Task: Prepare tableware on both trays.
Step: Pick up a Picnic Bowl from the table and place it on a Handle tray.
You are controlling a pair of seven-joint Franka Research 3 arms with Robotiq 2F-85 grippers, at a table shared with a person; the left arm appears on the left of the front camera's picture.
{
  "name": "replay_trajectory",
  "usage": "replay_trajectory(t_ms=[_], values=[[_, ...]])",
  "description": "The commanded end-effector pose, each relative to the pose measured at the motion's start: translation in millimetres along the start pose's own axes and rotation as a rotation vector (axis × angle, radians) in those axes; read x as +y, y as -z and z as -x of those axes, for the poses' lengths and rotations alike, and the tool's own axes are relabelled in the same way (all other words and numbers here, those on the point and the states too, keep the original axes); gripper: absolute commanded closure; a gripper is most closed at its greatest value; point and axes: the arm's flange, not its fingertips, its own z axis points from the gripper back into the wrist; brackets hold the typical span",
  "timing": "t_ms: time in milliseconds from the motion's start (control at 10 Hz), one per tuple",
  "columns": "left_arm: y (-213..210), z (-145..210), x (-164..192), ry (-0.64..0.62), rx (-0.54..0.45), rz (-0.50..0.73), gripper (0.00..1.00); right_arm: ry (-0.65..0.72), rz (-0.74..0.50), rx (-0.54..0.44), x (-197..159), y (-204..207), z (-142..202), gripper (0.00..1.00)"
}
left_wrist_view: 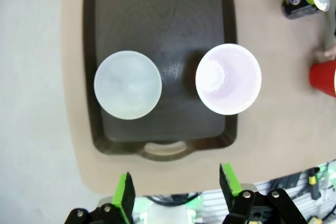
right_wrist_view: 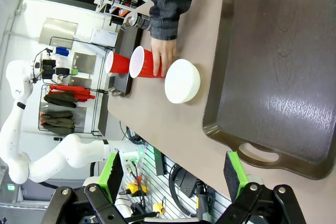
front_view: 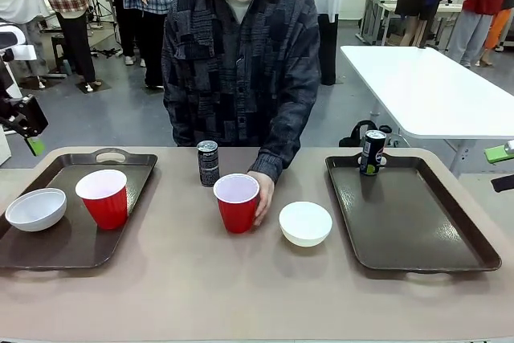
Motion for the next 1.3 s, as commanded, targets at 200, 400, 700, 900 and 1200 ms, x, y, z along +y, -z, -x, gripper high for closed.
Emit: replay_trajectory(t_ms=[200,400,700,900,1200], values=[[-7,-20,14,0.001,0.132,0.166,0.15,-0.004,-0.018,-0.005,-1,0,0,0.0],[-4,-40,48,-0.046,0.3,0.428,0.15,0.003,0.043,-0.031,14,-4,0,0.0],[-8,-34,99,-0.1,0.412,0.743,0.15,0.015,0.258,0.057,91,48,-19,0.0],[-12,-23,122,-0.145,0.373,0.903,0.15,-0.002,0.361,0.156,148,84,-22,0.0],[-10,-15,166,-0.075,0.281,1.076,0.15,0.034,0.481,0.199,184,140,-26,0.0]])
